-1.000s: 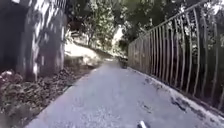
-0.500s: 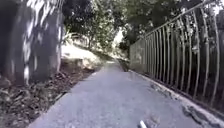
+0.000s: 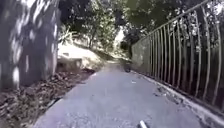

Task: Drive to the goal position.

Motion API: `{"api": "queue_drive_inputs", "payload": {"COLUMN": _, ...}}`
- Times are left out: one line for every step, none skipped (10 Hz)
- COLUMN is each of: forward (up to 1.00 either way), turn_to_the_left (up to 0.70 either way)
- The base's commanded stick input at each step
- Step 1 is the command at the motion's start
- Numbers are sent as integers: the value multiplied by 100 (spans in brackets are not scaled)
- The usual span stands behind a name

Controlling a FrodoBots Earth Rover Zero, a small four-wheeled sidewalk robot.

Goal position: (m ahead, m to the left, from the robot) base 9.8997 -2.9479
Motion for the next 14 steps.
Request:
{"api": "queue_drive_inputs", "payload": {"forward": 50, "turn_to_the_left": 1}}
{"api": "queue_drive_inputs", "payload": {"forward": 50, "turn_to_the_left": 9}}
{"api": "queue_drive_inputs", "payload": {"forward": 50, "turn_to_the_left": -50}}
{"api": "queue_drive_inputs", "payload": {"forward": 50, "turn_to_the_left": -50}}
{"api": "queue_drive_inputs", "payload": {"forward": 50, "turn_to_the_left": -50}}
{"api": "queue_drive_inputs", "payload": {"forward": 50, "turn_to_the_left": -50}}
{"api": "queue_drive_inputs", "payload": {"forward": 50, "turn_to_the_left": -1}}
{"api": "queue_drive_inputs", "payload": {"forward": 50, "turn_to_the_left": 15}}
{"api": "queue_drive_inputs", "payload": {"forward": 50, "turn_to_the_left": 4}}
{"api": "queue_drive_inputs", "payload": {"forward": 50, "turn_to_the_left": 3}}
{"api": "queue_drive_inputs", "payload": {"forward": 50, "turn_to_the_left": 3}}
{"api": "queue_drive_inputs", "payload": {"forward": 50, "turn_to_the_left": 1}}
{"api": "queue_drive_inputs", "payload": {"forward": 50, "turn_to_the_left": 1}}
{"api": "queue_drive_inputs", "payload": {"forward": 50, "turn_to_the_left": 7}}
